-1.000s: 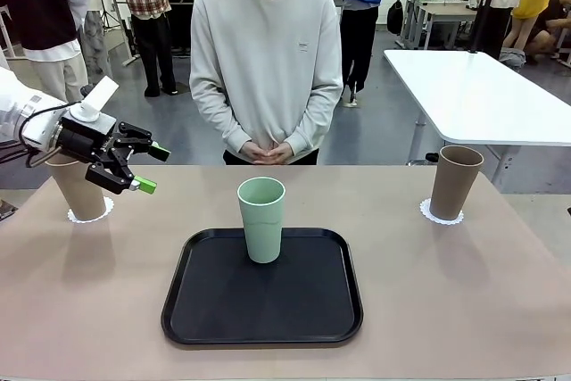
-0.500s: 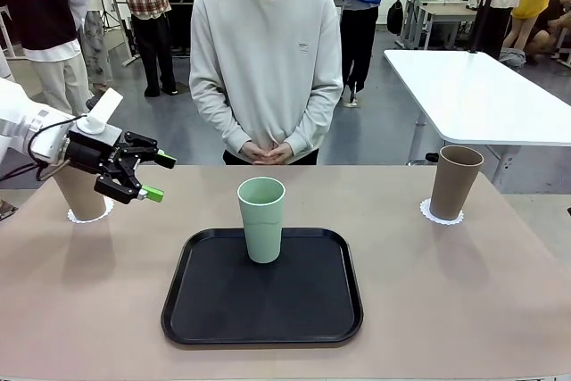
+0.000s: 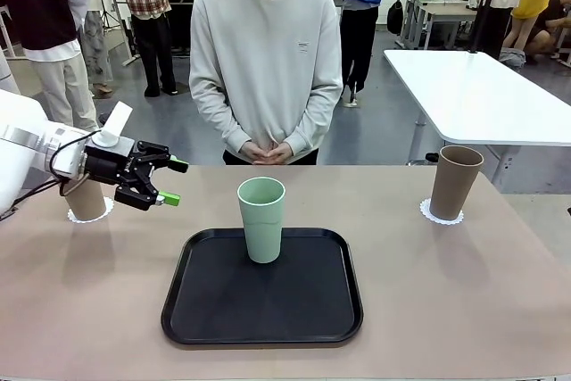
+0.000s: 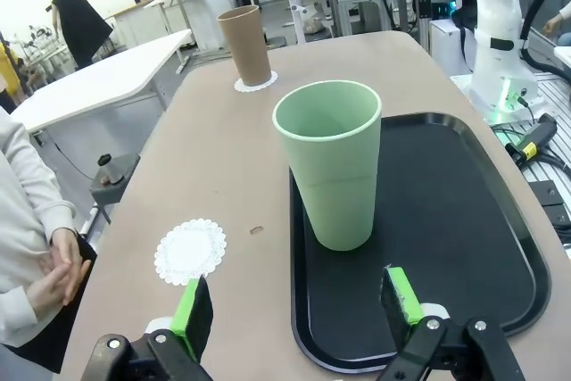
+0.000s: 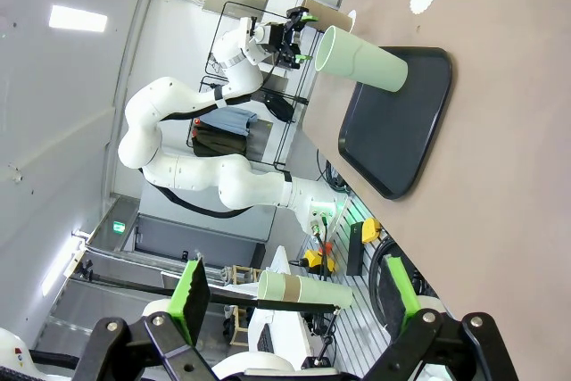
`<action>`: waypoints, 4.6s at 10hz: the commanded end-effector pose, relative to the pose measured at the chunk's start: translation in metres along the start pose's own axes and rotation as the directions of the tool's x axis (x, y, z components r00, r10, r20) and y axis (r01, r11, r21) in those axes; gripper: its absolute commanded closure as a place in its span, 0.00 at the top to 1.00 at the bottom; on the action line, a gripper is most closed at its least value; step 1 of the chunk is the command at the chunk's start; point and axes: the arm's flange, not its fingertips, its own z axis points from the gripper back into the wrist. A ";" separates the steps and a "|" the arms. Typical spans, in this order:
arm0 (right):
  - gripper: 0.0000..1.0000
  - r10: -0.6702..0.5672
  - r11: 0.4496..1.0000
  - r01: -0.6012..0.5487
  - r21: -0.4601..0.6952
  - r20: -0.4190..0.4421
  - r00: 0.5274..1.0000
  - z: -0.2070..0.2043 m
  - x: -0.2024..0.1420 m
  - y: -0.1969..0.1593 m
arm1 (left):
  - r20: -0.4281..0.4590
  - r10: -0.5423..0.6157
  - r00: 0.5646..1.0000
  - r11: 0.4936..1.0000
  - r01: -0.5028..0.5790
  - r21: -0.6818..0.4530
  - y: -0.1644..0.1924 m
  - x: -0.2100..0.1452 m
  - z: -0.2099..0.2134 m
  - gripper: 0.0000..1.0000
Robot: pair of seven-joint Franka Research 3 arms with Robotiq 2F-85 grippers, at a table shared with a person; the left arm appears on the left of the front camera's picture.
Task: Place coasters on the table and set cups on them.
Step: Take one Reusable plastic cup from the Flat Tray and place it on a coaster set by the human.
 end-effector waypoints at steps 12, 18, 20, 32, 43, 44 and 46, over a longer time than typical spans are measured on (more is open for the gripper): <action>1.00 0.004 1.000 -0.004 0.009 0.000 1.000 -0.001 -0.002 -0.001 | 0.025 -0.063 0.998 0.998 0.063 0.007 -0.014 0.005 -0.066 1.00; 1.00 0.004 1.000 -0.004 0.009 0.000 1.000 -0.001 -0.002 -0.001 | 0.003 -0.056 0.998 0.998 0.056 -0.029 -0.022 0.002 -0.088 1.00; 1.00 0.004 1.000 -0.004 0.009 0.000 1.000 -0.001 -0.002 -0.001 | -0.133 0.005 0.991 1.000 -0.004 0.010 -0.029 0.007 -0.076 1.00; 1.00 0.004 1.000 -0.004 0.009 0.000 1.000 -0.001 -0.002 -0.001 | 0.021 -0.012 1.000 0.997 0.014 -0.078 -0.015 -0.003 -0.114 1.00; 1.00 0.004 1.000 -0.004 0.009 0.000 1.000 -0.001 -0.002 -0.001 | 0.015 -0.017 1.000 0.996 0.018 -0.084 -0.004 0.001 -0.140 1.00; 1.00 0.004 1.000 -0.004 0.009 0.000 1.000 -0.001 -0.002 -0.001 | 0.014 -0.015 1.000 0.996 0.017 -0.090 -0.005 0.001 -0.142 1.00; 1.00 0.004 1.000 -0.004 0.009 0.000 1.000 -0.001 -0.002 -0.001 | 0.020 -0.012 1.000 0.995 0.014 -0.098 -0.006 0.001 -0.145 1.00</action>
